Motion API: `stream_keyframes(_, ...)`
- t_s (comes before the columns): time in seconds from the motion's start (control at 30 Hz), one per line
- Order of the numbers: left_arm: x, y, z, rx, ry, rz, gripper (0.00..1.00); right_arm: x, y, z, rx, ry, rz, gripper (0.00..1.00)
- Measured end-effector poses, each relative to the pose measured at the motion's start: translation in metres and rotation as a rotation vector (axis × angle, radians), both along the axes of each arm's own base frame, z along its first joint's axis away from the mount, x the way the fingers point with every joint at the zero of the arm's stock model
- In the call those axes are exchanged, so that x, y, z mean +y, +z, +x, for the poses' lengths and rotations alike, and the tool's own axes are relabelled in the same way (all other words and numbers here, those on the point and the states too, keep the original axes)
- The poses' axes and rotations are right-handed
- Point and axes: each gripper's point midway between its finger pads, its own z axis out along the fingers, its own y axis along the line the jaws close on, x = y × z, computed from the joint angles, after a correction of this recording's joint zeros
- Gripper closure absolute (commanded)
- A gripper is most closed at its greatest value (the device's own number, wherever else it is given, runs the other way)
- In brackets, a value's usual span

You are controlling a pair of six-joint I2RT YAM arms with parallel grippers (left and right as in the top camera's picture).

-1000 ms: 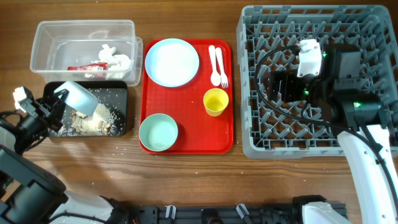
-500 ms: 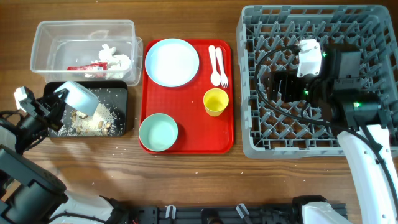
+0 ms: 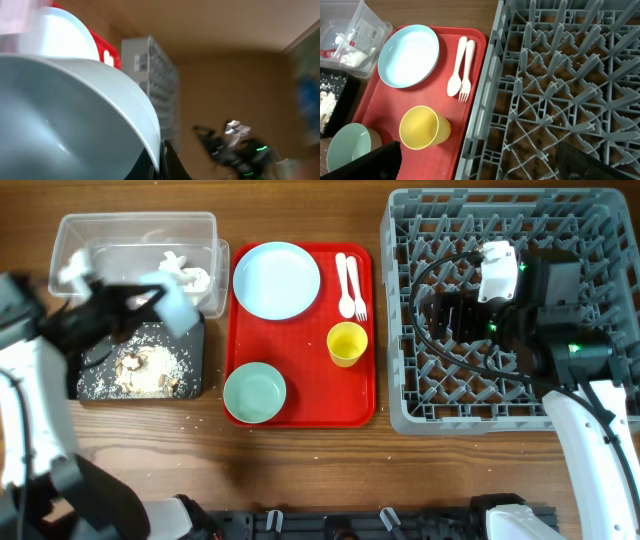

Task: Sort waste into correct bins and load items into the dishwasher rack
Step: 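Return the emptied bowl to the red tray with the left gripper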

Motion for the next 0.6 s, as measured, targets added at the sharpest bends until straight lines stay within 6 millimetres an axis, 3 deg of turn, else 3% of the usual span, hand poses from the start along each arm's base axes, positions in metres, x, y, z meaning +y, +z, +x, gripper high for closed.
stream_keyframes(0.17,-0.081,0.001,0.018,-0.032,-0.123,0.254,0.96,0.000,0.000,0.000,0.000,0.000,0.000,0.00)
stream_keyframes(0.23,-0.120,-0.018,0.017,0.006,-0.157,0.384,0.96,0.000,0.000,0.000,0.000,0.000,0.000,0.00)
stream_keyframes(0.27,-0.124,-0.020,0.016,0.008,-0.163,0.399,0.96,0.000,0.000,0.000,0.000,0.000,0.000,0.00)
stream_keyframes(0.3,-0.149,-0.039,0.011,0.044,-0.180,0.503,0.96,0.000,0.000,0.000,0.000,0.000,0.000,0.00)
stream_keyframes(0.5,-0.181,-0.101,0.003,0.150,-0.184,0.794,0.96,0.000,0.000,0.000,0.000,0.000,0.000,0.00)
stream_keyframes(0.6,-0.186,-0.135,0.002,0.201,-0.187,0.911,0.96,0.000,0.000,0.000,0.000,0.000,0.000,0.00)
